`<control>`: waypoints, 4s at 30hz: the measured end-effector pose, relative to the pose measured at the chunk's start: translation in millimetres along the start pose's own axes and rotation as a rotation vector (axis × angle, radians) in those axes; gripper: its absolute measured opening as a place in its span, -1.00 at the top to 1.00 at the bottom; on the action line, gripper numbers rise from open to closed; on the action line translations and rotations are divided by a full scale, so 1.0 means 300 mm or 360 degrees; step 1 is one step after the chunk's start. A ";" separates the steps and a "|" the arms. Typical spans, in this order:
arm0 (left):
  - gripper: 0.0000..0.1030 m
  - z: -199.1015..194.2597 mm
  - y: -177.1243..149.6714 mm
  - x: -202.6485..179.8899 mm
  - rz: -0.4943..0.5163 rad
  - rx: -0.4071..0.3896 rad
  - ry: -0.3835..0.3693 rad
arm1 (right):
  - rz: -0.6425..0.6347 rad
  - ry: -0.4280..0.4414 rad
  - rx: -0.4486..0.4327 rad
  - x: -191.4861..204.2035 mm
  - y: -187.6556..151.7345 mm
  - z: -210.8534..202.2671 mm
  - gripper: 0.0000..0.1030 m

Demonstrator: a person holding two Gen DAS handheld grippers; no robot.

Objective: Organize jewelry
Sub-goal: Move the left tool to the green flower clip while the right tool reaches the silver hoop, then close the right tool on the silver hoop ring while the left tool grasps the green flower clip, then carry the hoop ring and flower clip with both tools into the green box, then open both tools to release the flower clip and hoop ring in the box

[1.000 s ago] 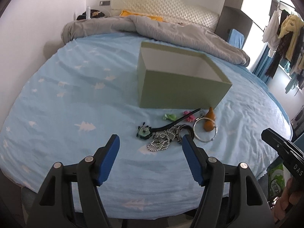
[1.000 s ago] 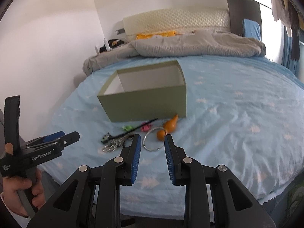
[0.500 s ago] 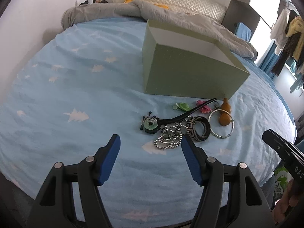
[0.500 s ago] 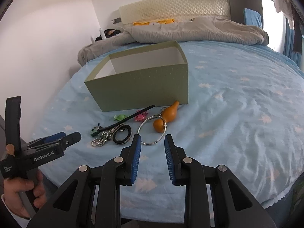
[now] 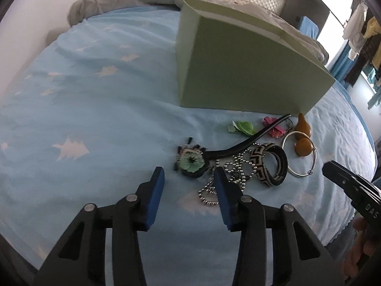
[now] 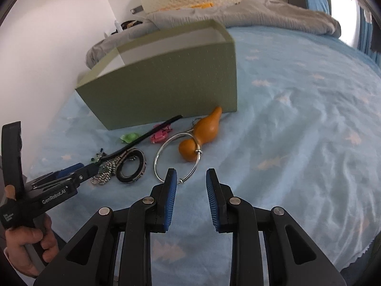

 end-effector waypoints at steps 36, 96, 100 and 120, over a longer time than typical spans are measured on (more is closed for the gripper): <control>0.42 0.053 0.065 0.005 0.0144 -0.0053 0.0017 | -0.0055 -0.0049 -0.0006 0.042 0.027 0.095 0.96; 0.49 -0.340 0.462 -0.142 0.0104 -0.0392 -0.0036 | -0.0036 -0.0046 -0.0432 0.045 0.457 -0.345 0.97; 0.48 -0.260 0.507 -0.143 0.0105 -0.0334 -0.0045 | -0.0049 -0.0047 -0.0385 0.043 0.511 -0.259 0.97; 0.48 0.053 0.612 -0.112 0.0084 -0.0068 -0.0021 | -0.0063 0.0004 -0.0140 0.044 0.581 0.098 0.95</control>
Point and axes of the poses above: each gripper's, at about its wrist camera, not at the fingertips, and z roughly the way its jaws point, x to its left, y to its top, the point moved 5 cm from there along z, roughly the way its jaws point, and after that the axes turned 13 degrees about -y, right-handed, at the moved point
